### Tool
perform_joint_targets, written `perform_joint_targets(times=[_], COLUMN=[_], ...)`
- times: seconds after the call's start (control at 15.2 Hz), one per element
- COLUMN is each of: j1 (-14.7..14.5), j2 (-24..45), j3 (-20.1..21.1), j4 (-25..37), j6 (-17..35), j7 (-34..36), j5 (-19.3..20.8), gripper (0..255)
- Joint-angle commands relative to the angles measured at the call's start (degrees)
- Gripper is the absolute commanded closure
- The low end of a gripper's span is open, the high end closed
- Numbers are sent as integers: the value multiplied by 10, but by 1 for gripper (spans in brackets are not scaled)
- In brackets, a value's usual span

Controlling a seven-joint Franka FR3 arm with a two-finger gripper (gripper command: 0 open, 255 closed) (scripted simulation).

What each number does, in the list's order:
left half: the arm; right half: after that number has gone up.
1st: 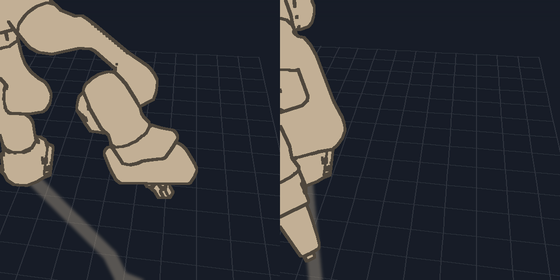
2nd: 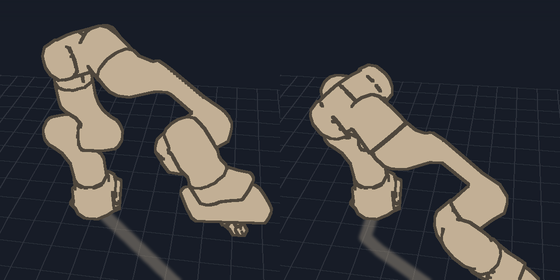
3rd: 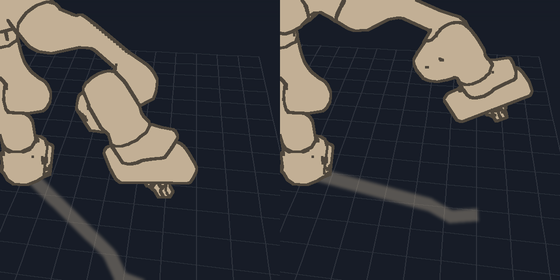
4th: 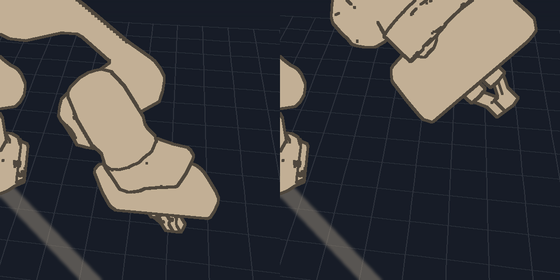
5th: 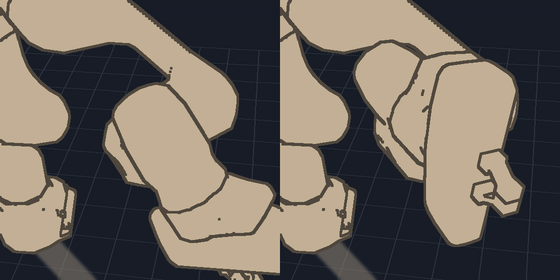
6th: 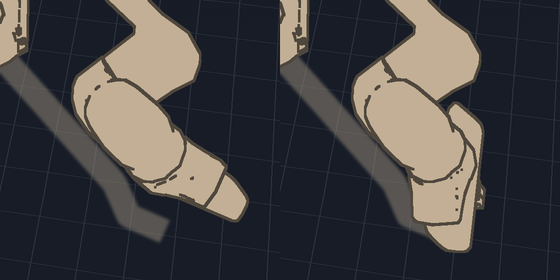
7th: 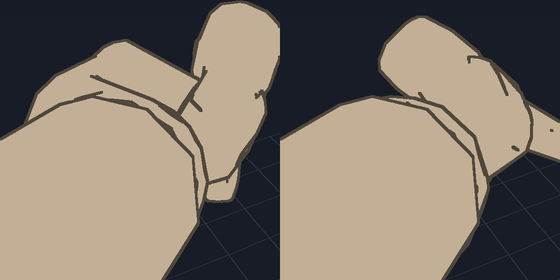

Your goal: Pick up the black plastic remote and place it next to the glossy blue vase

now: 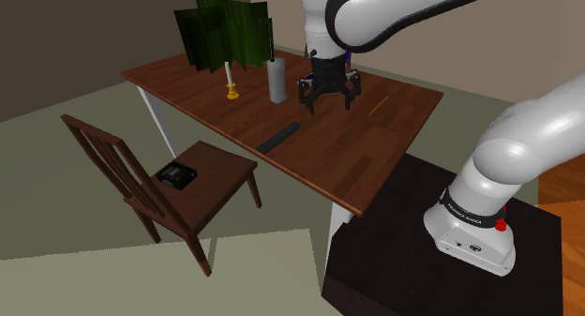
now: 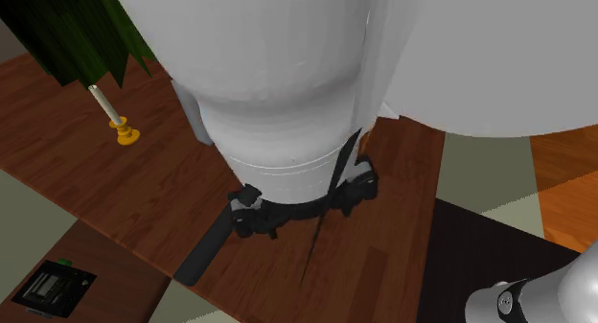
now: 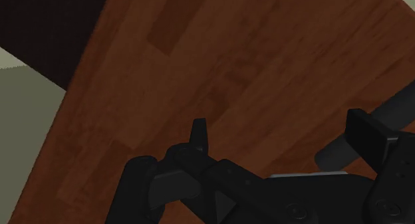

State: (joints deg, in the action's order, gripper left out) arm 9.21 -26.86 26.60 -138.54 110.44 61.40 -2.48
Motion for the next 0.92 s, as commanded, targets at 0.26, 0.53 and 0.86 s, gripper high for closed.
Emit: perform_joint_targets(times=[0.26,0.53,0.86], j1=[62,85,65], j2=[151,267,406], j3=[84,112,91], j4=[71,138,239], j6=[67,84,75], j7=[232,396,576], j5=[63,147,247], gripper=[0,0,0])
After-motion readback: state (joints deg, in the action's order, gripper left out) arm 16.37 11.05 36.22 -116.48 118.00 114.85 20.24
